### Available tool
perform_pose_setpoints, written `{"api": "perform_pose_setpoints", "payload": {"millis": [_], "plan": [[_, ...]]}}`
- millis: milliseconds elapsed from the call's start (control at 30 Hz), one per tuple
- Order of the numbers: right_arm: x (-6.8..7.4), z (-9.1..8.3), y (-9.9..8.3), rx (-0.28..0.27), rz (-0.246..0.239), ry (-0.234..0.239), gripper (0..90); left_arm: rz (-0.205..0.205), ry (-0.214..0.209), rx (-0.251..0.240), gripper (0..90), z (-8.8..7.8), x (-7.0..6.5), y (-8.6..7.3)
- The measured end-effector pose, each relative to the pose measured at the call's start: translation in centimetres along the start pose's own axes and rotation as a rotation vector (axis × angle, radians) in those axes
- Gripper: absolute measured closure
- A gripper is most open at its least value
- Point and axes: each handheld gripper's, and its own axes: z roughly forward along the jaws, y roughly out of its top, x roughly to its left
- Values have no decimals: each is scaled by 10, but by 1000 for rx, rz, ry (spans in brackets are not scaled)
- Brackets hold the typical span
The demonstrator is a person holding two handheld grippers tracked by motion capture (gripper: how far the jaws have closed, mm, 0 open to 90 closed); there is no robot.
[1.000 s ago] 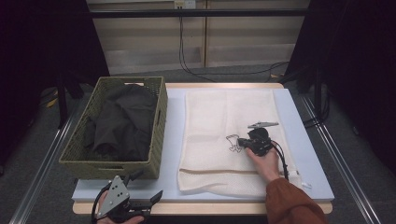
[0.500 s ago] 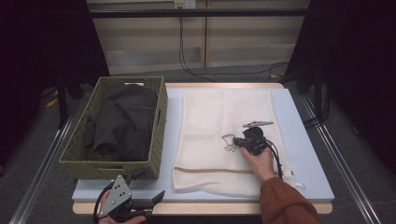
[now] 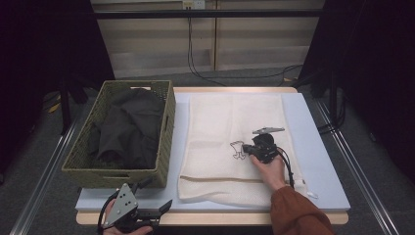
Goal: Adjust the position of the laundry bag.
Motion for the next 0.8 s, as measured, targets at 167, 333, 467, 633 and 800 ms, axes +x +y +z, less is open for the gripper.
{"api": "perform_pose_setpoints", "payload": {"millis": [167, 333, 467, 633, 800], "plan": [[5, 2, 1, 5, -8, -4, 900, 0, 1, 1, 115, 0, 0, 0], [9, 3, 2, 4, -15, -9, 900, 0, 0, -1, 114, 0, 0, 0], [11, 2, 1, 2, -10, -9, 900, 2, 8, 7, 115, 0, 0, 0], [12, 2, 1, 4, -14, -5, 900, 1, 5, 4, 115, 0, 0, 0], [16, 3, 2, 4, -28, -3, 900, 1, 4, 2, 115, 0, 0, 0]]}}
